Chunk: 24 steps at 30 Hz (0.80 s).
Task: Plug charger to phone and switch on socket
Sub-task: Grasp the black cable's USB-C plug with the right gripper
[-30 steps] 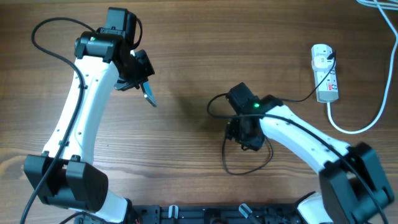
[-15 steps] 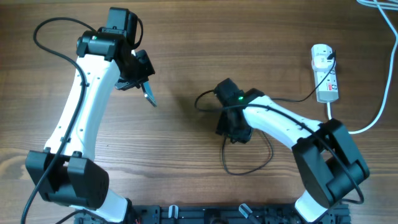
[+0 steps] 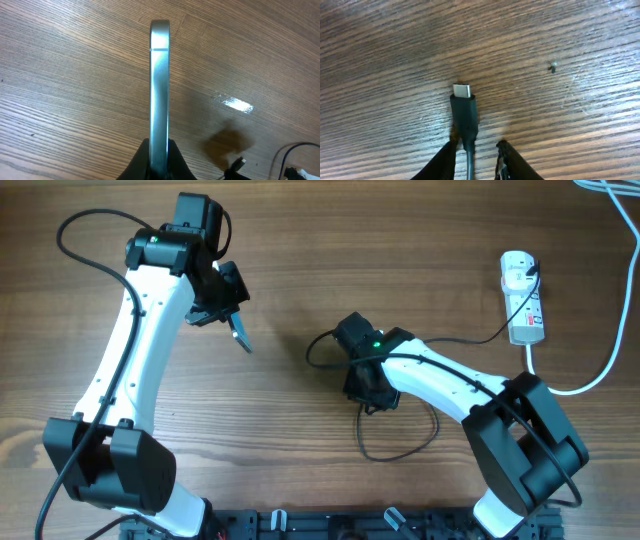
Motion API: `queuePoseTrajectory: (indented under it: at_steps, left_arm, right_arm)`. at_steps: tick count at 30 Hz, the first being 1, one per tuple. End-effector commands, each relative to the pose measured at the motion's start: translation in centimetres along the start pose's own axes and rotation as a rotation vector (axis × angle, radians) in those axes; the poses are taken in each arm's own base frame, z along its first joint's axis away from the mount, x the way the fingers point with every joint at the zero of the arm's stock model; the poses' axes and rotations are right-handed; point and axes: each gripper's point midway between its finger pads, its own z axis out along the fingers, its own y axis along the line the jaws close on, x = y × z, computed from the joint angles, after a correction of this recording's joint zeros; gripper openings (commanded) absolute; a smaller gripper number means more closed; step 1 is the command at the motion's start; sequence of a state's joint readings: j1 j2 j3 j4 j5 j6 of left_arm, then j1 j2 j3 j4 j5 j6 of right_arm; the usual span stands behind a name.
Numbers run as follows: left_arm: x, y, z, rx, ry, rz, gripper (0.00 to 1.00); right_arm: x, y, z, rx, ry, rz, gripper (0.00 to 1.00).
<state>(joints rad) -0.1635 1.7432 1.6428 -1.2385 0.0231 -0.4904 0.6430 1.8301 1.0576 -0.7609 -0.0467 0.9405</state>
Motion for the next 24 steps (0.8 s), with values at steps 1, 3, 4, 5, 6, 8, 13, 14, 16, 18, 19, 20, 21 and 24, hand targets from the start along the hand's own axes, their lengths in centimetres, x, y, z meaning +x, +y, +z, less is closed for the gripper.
queuePoseTrajectory:
  at_steps: [1,3,4,5,6,8,13,14,16,18,19,20,21,24]
  left_arm:
    - [-0.26,0.2,0.06,-0.012,-0.007,0.01,0.04]
    - [-0.26,0.2,0.06,-0.012,-0.007,0.01,0.04]
    - [-0.26,0.2,0.06,-0.012,-0.007,0.01,0.04]
    - [-0.26,0.2,0.06,-0.012,-0.007,0.01,0.04]
    - [-0.26,0.2,0.06,-0.012,-0.007,0.01,0.04]
    - [-0.26,0.2,0.06,-0.012,-0.007,0.01,0.04]
    - [-0.26,0.2,0.06,-0.012,-0.007,0.01,0.04]
    - [-0.26,0.2,0.06,-0.012,-0.007,0.01,0.04]
    - [-0.26,0.2,0.06,-0.012,-0.007,0.01,0.04]
    - [-0.25,0.21,0.06,-0.012,-0.007,0.01,0.04]
    - [-0.25,0.21,0.06,-0.012,-0.007,0.01,0.04]
    - [-0.25,0.21,0.06,-0.012,-0.007,0.01,0.04]
    - [-0.25,0.21,0.06,-0.012,-0.007,0.01,0.04]
    - [-0.25,0.21,0.06,-0.012,-0.007,0.01,0.04]
  right_arm:
    - [-0.3,-0.4,0.79,0.036,-0.008,-0.017,0.3]
    - [-0.12,-0.66,1.03,0.04,-0.004,-0.02,0.27]
    - [-0.13,-0.65,1.03,0.04,-0.005,-0.02,0.26]
    - [-0.15,-0.64,1.03,0.039,-0.005,-0.02,0.24]
    - [-0.18,-0.59,1.03,0.037,-0.007,-0.021,0.23]
    - [-0.22,-0.53,1.04,0.035,-0.009,-0.021,0.22]
    - [-0.66,-0.8,1.02,0.052,-0.033,-0.022,0.21]
    - [-0.65,-0.8,1.02,0.051,-0.033,-0.022,0.21]
    - [-0.55,-0.73,1.02,0.047,-0.027,-0.021,0.19]
    - [-0.56,-0.72,1.02,0.047,-0.028,-0.022,0.18]
    - [-0.56,-0.72,1.02,0.047,-0.027,-0.022,0.18]
    - [-0.56,-0.72,1.02,0.047,-0.027,-0.022,0.17]
    - [-0.56,-0.72,1.02,0.047,-0.027,-0.022,0.14]
    - [-0.56,-0.71,1.02,0.046,-0.028,-0.025,0.13]
